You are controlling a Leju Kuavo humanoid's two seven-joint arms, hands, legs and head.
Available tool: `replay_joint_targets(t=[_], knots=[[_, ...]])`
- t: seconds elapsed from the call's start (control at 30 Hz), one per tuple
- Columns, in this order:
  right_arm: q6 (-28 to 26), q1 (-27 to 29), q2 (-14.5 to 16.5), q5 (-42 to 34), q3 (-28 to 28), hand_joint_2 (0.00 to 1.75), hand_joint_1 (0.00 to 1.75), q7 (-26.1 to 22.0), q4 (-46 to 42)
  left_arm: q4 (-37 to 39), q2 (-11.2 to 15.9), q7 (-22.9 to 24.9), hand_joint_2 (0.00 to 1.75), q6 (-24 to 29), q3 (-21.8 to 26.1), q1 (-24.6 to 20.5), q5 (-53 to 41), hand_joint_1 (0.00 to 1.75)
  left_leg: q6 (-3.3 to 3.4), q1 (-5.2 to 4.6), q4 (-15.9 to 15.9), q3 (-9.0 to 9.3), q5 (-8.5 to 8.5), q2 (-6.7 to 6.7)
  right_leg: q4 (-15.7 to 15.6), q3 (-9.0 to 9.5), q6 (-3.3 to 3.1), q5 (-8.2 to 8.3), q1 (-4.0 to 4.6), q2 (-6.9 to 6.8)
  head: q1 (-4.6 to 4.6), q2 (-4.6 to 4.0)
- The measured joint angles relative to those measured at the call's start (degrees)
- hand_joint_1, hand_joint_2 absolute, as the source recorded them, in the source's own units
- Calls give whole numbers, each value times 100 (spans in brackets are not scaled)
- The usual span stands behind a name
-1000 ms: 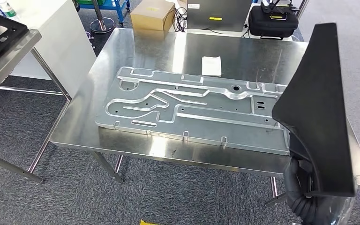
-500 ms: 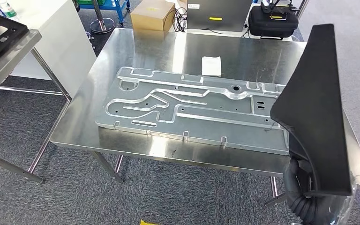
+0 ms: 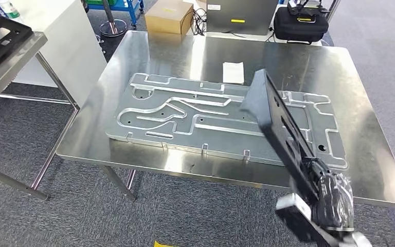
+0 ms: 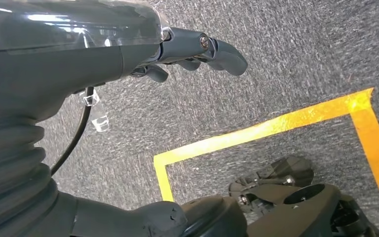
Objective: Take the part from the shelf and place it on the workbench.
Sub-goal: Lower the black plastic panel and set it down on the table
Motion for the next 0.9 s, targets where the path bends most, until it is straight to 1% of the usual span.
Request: replay_joint_targets(t=[0.1, 0.2, 0.27, 0.37, 0.43, 0.5, 0.63, 0.8, 0.9], knots=[[184, -433, -55, 497, -173, 175, 175, 211, 572, 1, 2, 52, 175, -29, 0, -29, -66, 0, 1, -1, 3, 4, 1, 2, 0, 1, 4, 6, -2, 4, -1, 0], [62, -934, -119, 1356, -196, 175, 175, 527, 1151, 2, 3, 96, 175, -64, -8, -60, -153, 0, 3, -2, 5, -4, 6, 4, 2, -2, 5, 12, -4, 5, -1, 0], [-44, -1593, -246, 1966, -211, 175, 175, 664, 1627, 1, 9, 133, 175, -121, -21, -103, -210, 0, 3, -3, 6, -9, 12, 23, 4, -18, 9, 28, -10, 27, -3, 0], [38, -2660, -471, 2494, -226, 175, 175, 657, 2368, 2, 14, 179, 175, -203, -48, -214, -256, 0, 16, -6, 12, -5, 26, 29, 2, -20, 17, 41, -12, 32, 0, 0], [116, -3149, -526, 2692, -203, 175, 175, 651, 2761, 2, 14, 196, 175, -231, -57, -252, -270, 0, 20, -7, 16, -7, 33, 12, 1, -16, 17, 41, -9, 13, 1, 0], [141, -3494, -529, 2823, -153, 175, 175, 678, 3082, 2, 13, 203, 175, -238, -58, -263, -272, 0, 21, -7, 17, -12, 37, 2, 2, -17, 17, 42, -7, 2, -1, 0], [139, -3889, -523, 3062, 6, 175, 175, 770, 3556, 1, 11, 236, 175, -227, -61, -272, -279, 0, 19, -7, 17, -14, 39, -4, 3, -19, 16, 41, -2, -5, -1, 0], [131, -4000, -510, 3256, 154, 175, 175, 867, 3916, 2, 5, 275, 175, -221, -87, -283, -303, 0, 19, -7, 17, -15, 38, -9, 2, -29, 16, 41, 1, -12, -1, 0], [186, -4074, -510, 3274, 171, 175, 175, 814, 4082, 2, -15, 276, 175, -222, -122, -293, -344, 0, 19, -7, 17, -20, 38, -9, 2, -30, 16, 41, -1, -12, -1, 0]])
